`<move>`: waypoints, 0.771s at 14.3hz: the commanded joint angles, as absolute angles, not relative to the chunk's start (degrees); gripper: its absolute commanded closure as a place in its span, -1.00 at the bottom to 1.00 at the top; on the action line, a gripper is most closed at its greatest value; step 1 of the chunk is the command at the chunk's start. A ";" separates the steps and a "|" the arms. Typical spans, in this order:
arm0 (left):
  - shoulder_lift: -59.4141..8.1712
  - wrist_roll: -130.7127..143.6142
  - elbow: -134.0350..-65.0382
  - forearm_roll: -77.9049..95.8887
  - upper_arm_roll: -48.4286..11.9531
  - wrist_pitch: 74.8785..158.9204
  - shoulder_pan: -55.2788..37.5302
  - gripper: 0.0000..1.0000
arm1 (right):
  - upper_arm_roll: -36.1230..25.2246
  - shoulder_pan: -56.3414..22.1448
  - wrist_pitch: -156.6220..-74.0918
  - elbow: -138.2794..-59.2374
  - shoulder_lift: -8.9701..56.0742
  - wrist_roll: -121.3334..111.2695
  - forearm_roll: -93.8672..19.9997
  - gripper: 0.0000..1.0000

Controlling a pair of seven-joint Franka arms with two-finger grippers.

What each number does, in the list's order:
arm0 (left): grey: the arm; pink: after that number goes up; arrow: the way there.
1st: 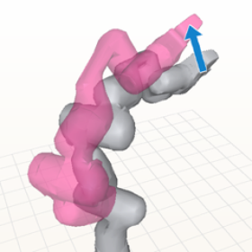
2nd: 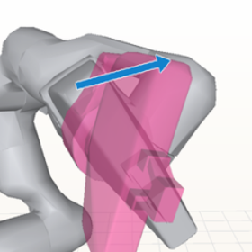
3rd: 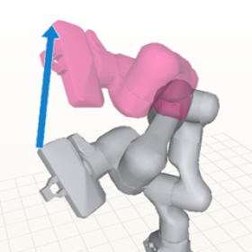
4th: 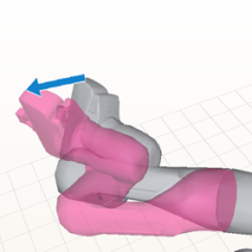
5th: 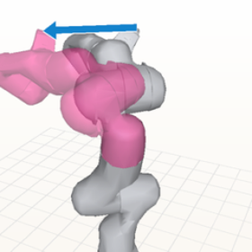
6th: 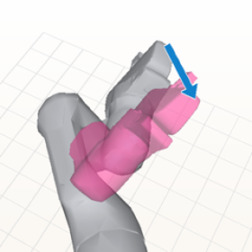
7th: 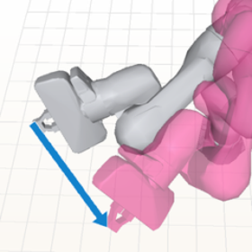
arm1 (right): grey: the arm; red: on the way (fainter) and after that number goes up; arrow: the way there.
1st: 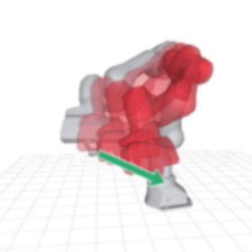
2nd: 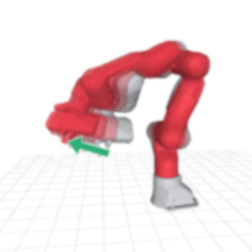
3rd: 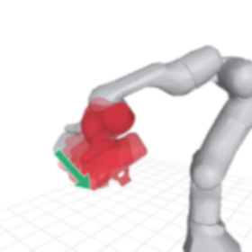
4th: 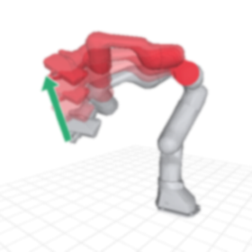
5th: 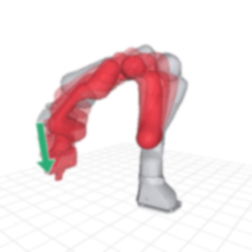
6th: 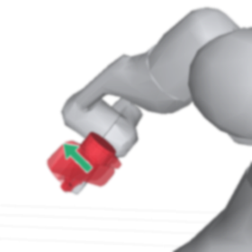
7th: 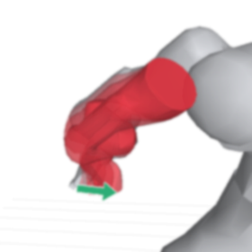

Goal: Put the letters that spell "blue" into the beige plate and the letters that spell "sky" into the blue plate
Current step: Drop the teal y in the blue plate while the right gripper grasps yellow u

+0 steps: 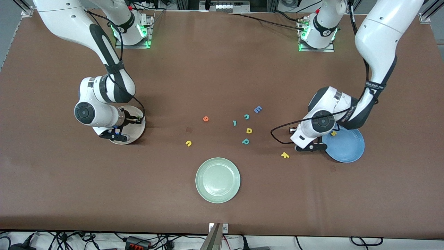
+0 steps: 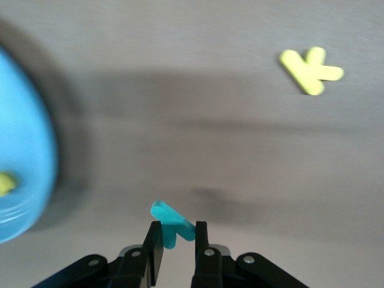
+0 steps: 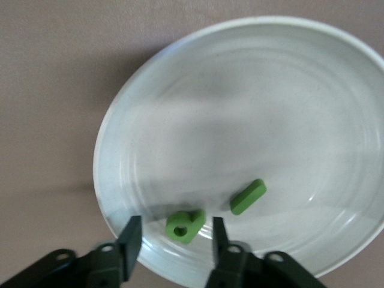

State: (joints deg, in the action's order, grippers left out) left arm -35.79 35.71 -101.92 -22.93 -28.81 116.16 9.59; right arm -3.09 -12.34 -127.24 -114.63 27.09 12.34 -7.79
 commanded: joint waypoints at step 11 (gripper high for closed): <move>-36.64 8.28 -100.37 -24.43 -28.92 115.66 21.52 0.82 | -1.85 -27.33 -121.20 -88.61 38.66 26.31 -8.44 -1.00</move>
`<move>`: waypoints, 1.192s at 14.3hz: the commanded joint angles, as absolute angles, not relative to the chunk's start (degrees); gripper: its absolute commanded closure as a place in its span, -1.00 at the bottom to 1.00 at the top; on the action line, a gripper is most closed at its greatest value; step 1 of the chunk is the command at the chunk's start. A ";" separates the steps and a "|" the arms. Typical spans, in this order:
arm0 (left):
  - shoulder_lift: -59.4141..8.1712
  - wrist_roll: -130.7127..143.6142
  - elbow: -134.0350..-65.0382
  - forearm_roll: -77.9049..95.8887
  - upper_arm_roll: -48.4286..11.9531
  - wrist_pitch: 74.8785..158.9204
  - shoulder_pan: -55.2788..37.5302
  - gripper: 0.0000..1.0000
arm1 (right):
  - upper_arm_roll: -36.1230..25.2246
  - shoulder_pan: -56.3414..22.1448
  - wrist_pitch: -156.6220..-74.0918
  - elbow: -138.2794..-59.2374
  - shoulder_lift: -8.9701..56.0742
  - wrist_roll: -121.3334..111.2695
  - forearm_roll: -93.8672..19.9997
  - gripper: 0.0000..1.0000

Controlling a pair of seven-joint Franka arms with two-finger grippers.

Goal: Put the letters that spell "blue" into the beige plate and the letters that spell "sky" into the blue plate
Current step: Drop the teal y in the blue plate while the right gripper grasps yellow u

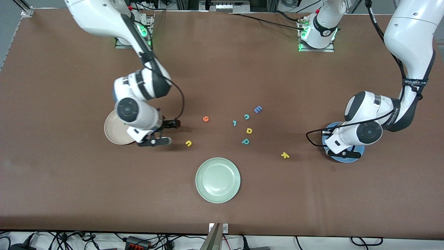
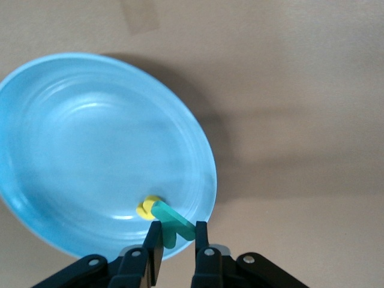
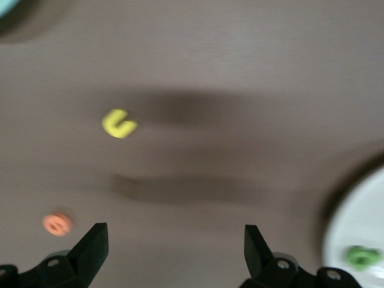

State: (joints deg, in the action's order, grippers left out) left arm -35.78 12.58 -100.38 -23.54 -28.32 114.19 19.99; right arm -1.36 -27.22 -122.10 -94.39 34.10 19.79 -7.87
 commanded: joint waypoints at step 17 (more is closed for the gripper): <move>-43.05 26.16 -84.74 -18.72 -30.78 115.84 8.37 -1.00 | -2.55 -30.67 -127.53 -79.89 50.18 62.13 -7.56 -0.53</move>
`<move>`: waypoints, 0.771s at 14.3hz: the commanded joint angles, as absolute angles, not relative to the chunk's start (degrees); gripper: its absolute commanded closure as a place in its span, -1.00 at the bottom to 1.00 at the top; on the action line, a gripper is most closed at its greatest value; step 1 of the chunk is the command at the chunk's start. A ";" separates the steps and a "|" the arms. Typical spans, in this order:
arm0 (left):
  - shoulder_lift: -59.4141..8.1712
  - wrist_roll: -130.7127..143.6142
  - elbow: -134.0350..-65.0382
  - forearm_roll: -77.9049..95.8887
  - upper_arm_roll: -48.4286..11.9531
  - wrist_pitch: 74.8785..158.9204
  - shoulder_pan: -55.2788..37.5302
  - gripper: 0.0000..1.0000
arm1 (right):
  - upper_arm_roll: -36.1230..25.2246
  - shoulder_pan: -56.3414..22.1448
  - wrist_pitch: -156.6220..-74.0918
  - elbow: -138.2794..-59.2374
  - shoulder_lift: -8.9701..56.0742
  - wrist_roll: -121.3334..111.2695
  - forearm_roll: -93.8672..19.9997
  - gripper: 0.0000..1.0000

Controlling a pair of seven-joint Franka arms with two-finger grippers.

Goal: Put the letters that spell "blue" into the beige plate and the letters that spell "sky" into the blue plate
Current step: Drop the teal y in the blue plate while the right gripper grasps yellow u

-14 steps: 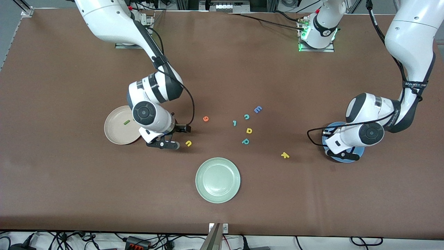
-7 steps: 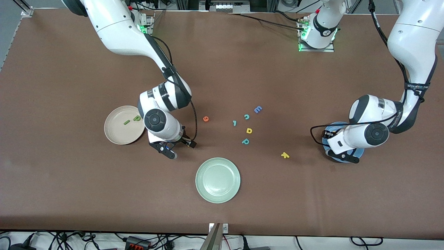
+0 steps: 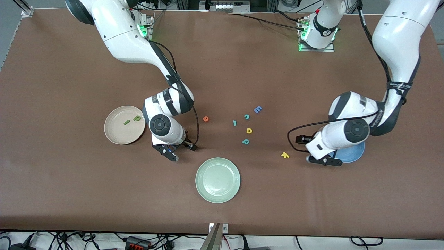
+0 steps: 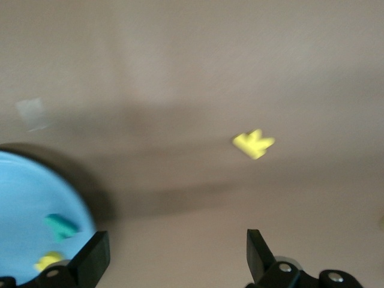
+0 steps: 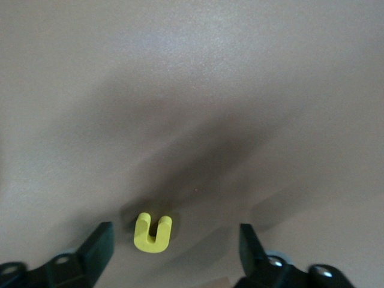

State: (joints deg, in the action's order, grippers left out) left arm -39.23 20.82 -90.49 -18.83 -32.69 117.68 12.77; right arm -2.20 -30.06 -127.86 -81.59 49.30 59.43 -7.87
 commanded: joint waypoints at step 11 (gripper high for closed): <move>-51.85 11.43 -83.41 -29.52 -28.83 128.31 3.88 -1.00 | -2.29 -30.67 -129.46 -79.89 51.24 61.96 -7.82 0.26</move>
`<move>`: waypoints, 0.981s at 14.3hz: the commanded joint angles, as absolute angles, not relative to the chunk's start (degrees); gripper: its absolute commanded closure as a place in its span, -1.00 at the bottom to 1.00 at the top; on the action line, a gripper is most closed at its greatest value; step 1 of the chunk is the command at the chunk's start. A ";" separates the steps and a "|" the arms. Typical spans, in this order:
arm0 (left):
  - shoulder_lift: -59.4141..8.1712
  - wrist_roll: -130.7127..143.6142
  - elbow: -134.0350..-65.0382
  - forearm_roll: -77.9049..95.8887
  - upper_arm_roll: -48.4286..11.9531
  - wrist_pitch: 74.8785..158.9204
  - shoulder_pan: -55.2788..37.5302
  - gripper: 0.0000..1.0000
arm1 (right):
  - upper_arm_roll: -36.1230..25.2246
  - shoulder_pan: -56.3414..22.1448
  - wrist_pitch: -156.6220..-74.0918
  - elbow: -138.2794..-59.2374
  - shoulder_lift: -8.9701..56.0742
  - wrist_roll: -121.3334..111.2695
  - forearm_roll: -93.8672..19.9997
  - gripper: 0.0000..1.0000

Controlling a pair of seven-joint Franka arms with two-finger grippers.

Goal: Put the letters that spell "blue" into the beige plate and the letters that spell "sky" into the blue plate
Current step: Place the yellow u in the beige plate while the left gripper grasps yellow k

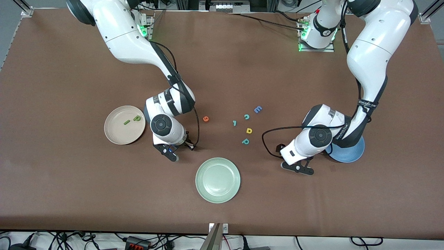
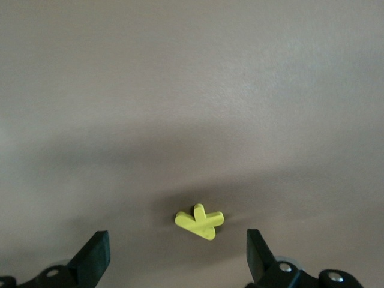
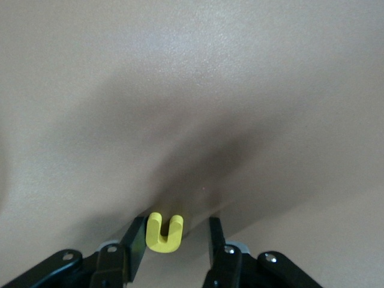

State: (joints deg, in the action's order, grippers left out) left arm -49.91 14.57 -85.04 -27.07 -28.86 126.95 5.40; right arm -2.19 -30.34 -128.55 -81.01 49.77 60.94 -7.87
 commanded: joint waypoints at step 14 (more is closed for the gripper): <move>-51.50 11.43 -85.96 -29.62 -28.83 127.62 4.13 0.51 | -2.55 -29.89 -125.17 -79.89 48.61 51.97 -7.30 0.73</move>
State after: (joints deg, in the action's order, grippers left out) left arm -51.66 12.02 -85.61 -28.36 -28.65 128.08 3.88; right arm -2.38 -30.31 -128.27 -80.20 49.69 55.71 -7.73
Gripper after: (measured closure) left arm 0.533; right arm 0.740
